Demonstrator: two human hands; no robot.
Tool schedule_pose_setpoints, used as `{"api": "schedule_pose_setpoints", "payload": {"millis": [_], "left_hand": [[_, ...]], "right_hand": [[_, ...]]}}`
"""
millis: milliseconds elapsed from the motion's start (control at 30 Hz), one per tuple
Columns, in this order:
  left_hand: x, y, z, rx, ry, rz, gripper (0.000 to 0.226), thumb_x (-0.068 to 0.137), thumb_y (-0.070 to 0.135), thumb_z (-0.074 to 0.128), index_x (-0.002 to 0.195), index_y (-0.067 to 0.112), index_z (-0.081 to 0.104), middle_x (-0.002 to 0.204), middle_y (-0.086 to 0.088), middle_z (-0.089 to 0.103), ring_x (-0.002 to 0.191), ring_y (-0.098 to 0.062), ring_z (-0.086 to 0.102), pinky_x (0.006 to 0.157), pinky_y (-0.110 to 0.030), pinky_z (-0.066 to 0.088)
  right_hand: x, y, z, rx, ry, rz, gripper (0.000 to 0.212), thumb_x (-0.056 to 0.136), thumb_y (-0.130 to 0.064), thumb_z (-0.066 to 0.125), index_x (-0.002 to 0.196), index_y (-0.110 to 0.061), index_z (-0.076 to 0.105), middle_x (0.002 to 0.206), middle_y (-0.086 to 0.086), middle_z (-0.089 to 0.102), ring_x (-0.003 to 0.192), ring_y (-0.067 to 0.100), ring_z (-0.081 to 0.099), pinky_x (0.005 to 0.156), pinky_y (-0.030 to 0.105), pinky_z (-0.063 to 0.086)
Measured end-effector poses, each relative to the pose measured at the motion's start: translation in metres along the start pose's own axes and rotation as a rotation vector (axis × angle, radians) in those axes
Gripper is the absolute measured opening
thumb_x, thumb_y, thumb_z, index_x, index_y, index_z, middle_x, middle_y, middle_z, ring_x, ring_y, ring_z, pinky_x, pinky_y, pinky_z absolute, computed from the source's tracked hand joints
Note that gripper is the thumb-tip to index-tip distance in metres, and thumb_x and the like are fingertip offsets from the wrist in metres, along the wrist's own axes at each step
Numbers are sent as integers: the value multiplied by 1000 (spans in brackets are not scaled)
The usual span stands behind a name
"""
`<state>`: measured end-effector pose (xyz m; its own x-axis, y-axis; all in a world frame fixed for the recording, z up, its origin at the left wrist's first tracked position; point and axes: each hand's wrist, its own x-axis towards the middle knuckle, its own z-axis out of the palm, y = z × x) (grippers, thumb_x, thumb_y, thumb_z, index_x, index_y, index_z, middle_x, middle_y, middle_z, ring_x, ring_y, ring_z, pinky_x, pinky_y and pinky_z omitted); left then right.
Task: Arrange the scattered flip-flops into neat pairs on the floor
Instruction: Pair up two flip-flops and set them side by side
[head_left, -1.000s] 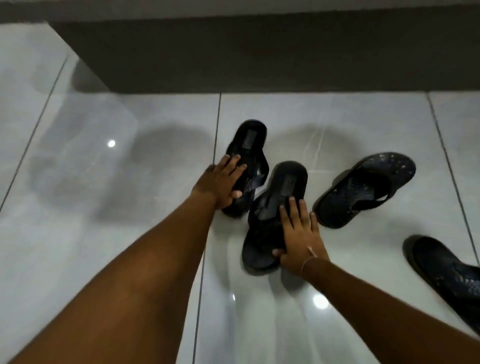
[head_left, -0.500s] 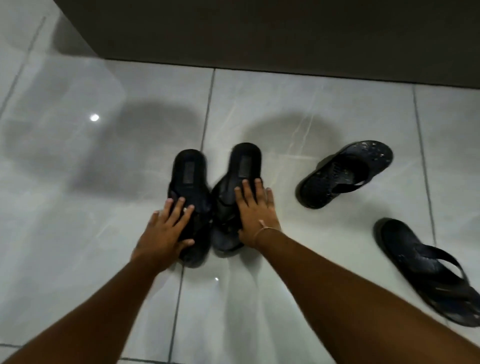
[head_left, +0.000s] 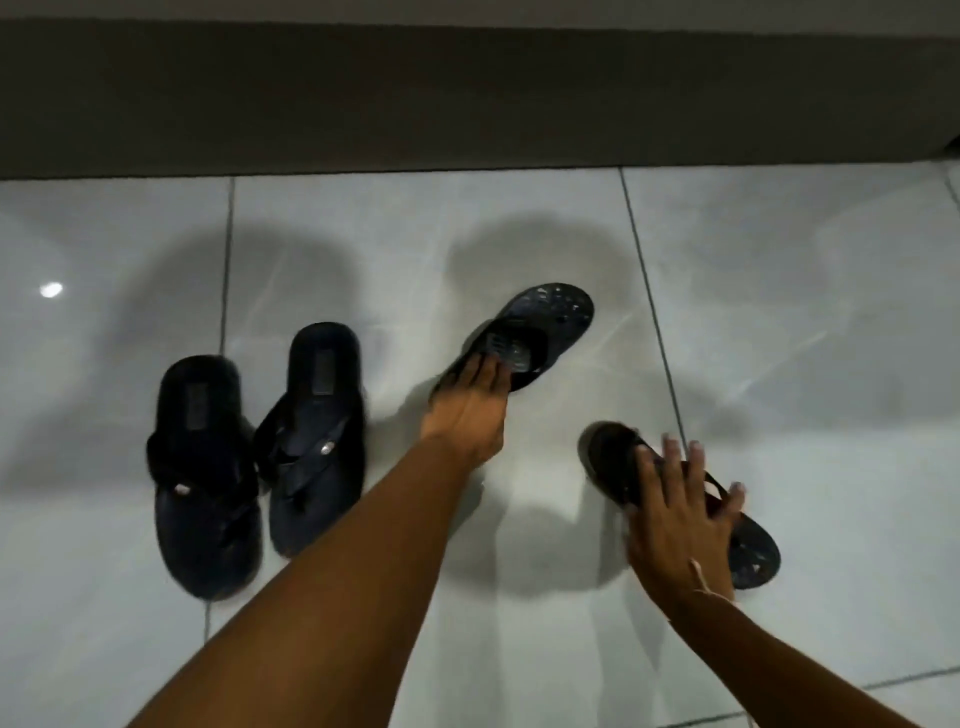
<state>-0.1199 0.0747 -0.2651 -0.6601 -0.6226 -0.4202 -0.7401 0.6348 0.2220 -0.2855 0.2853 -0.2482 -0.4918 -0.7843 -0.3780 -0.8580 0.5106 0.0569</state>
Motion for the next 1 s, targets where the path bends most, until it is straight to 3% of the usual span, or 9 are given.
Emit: {"api": "schedule_pose_setpoints", "payload": {"millis": [133, 333, 400, 467, 567, 667, 733, 800, 1000], "left_hand": [[42, 17, 6, 62, -161, -78, 74, 93, 16, 46, 153, 10, 2, 164, -10, -5, 150, -28, -7, 122, -46, 14], [79, 35, -11, 109, -173, 232, 72, 86, 12, 44, 152, 18, 17, 164, -5, 7, 150, -23, 1, 122, -45, 15], [81, 50, -19, 126, -214, 354, 69, 84, 11, 47, 150, 19, 26, 163, -4, 13, 150, -23, 6, 121, -44, 17], [72, 62, -25, 147, -220, 421, 66, 85, 14, 49, 149, 17, 31, 162, -5, 17, 149, -23, 9, 122, -40, 15], [31, 69, -20, -92, 56, 246, 71, 80, 11, 48, 148, 11, 30, 160, -9, 24, 149, -25, 14, 122, -36, 9], [-36, 78, 16, -297, 358, -126, 63, 84, 14, 47, 146, 8, 34, 155, -16, 35, 145, -32, 24, 120, -42, 16], [-68, 89, 45, -321, 222, -302, 62, 95, 31, 39, 150, 10, 21, 158, -17, 25, 147, -34, 18, 121, -48, 20], [-71, 93, 64, -362, 82, -365, 73, 94, 48, 38, 152, 15, 10, 160, -16, 19, 147, -34, 12, 121, -48, 17], [-19, 78, 65, -98, 114, -129, 95, 79, 49, 56, 151, 16, 4, 162, -15, 8, 149, -34, 1, 120, -56, 9]], "right_hand": [[2, 28, 18, 105, -189, 145, 54, 99, -43, 30, 151, -36, 18, 164, 3, 1, 147, 36, -14, 112, 71, 13], [20, -15, 34, 63, -102, -209, 52, 99, -38, 34, 149, -38, 19, 164, 0, 5, 145, 35, -24, 109, 73, -9], [27, -38, 24, 64, -82, -283, 49, 99, -39, 32, 147, -36, 27, 164, 1, 11, 147, 35, -18, 107, 72, -15], [29, -53, 10, 150, 24, -260, 41, 98, -39, 33, 135, -32, 48, 156, 1, 34, 150, 34, 4, 109, 67, -17], [42, -45, -18, 428, 344, -37, 27, 91, -28, 40, 108, -25, 61, 123, 3, 62, 128, 30, 44, 116, 60, 17], [81, -5, -41, 425, 300, 1, 40, 84, -10, 49, 122, -20, 53, 130, 9, 55, 123, 33, 45, 108, 51, 35], [105, 20, -45, 236, 39, -186, 56, 87, -10, 51, 141, -24, 42, 153, 11, 35, 134, 36, 35, 111, 50, 33], [114, 36, -37, 140, -140, -306, 53, 94, -20, 48, 144, -34, 37, 160, 8, 21, 132, 38, 37, 105, 48, 42], [74, 63, 4, 165, -18, -126, 37, 95, -35, 42, 132, -34, 48, 145, 17, 37, 110, 43, 52, 88, 48, 50]]}}
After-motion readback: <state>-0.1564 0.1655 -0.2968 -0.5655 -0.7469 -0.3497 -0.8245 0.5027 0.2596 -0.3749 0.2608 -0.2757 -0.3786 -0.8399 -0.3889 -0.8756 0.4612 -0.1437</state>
